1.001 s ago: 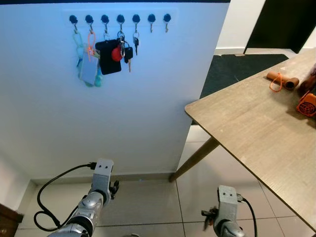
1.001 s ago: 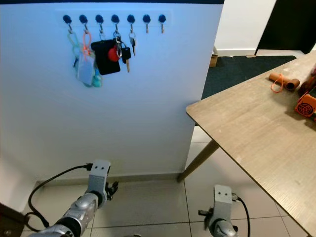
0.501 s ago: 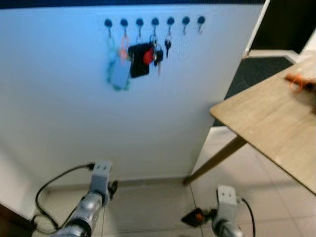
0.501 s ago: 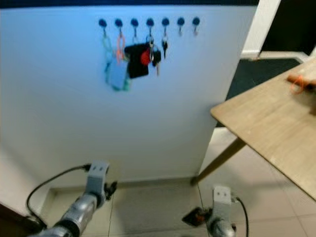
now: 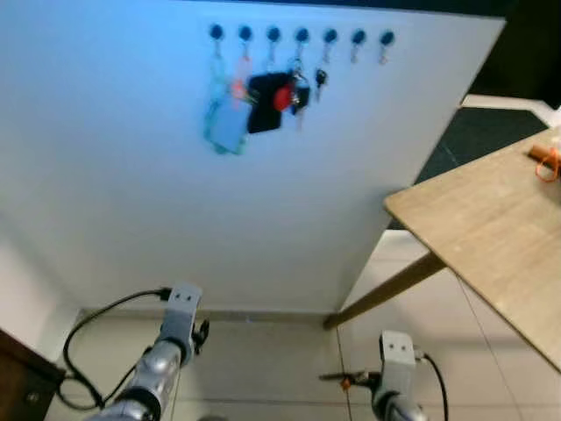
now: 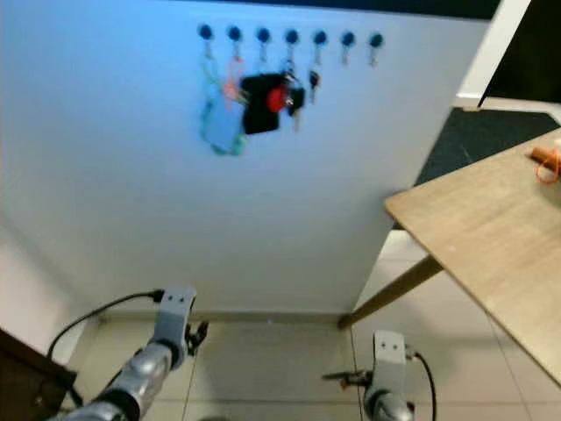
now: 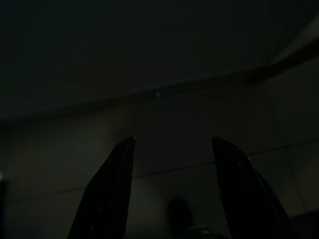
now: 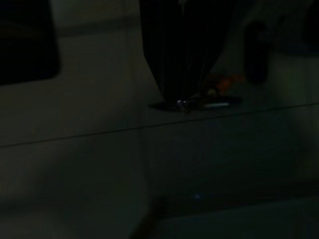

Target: Hang keys on a hook

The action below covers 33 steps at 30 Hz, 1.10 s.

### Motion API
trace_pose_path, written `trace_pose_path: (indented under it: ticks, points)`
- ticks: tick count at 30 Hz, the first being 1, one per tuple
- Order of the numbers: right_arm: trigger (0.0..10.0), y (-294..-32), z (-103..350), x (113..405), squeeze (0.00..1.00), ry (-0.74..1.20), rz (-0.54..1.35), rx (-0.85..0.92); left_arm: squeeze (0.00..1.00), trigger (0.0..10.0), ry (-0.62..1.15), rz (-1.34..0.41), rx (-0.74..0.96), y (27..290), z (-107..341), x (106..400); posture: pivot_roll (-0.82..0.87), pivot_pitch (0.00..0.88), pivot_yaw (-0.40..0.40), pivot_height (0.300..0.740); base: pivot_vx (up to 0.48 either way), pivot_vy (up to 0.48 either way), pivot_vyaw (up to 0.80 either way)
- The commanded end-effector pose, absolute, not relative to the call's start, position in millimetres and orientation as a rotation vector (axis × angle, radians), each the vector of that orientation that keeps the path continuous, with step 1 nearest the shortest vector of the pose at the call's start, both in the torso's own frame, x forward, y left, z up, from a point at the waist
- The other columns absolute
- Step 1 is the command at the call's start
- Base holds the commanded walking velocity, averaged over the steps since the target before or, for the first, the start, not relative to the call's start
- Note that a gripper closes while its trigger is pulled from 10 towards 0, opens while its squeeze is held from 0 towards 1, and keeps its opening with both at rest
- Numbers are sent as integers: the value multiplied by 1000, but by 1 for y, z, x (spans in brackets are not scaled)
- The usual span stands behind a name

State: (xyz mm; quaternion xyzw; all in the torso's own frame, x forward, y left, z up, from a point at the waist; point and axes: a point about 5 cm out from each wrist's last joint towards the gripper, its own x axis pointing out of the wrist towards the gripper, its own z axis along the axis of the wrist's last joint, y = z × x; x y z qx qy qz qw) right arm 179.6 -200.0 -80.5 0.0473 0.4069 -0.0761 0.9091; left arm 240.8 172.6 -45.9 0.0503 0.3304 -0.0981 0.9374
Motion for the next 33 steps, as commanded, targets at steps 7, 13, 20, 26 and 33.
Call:
trace_pose_path:
  ticks: [7, 13, 20, 26, 33]
  points:
    - [10000, -197, -79, 183, 0, 827, -156, 99, 0, 10000, 650, -181, 148, 174, -42, 246, 38, 23, -18, 740, 0, 0, 0]
    - [10000, -198, -77, 186, 0, 806, -165, 91, 0, 10000, 636, -185, 158, 174, -39, 250, 38, 22, -14, 740, 0, 0, 0]
    - [10000, -199, -78, 183, 0, 807, -174, 88, 0, 10000, 636, -194, 147, 174, -39, 249, 39, 22, -12, 740, 0, 0, 0]
    - [10000, -199, -79, 182, 0, 808, -174, 86, 0, 10000, 668, -198, 114, 173, -42, 247, 37, 21, -12, 740, 0, 400, 0]
    - [10000, -200, -72, 191, 0, 743, -168, 74, 0, 10000, 624, -218, 147, 170, -39, 249, 38, 20, -14, 740, 0, 54, 0]
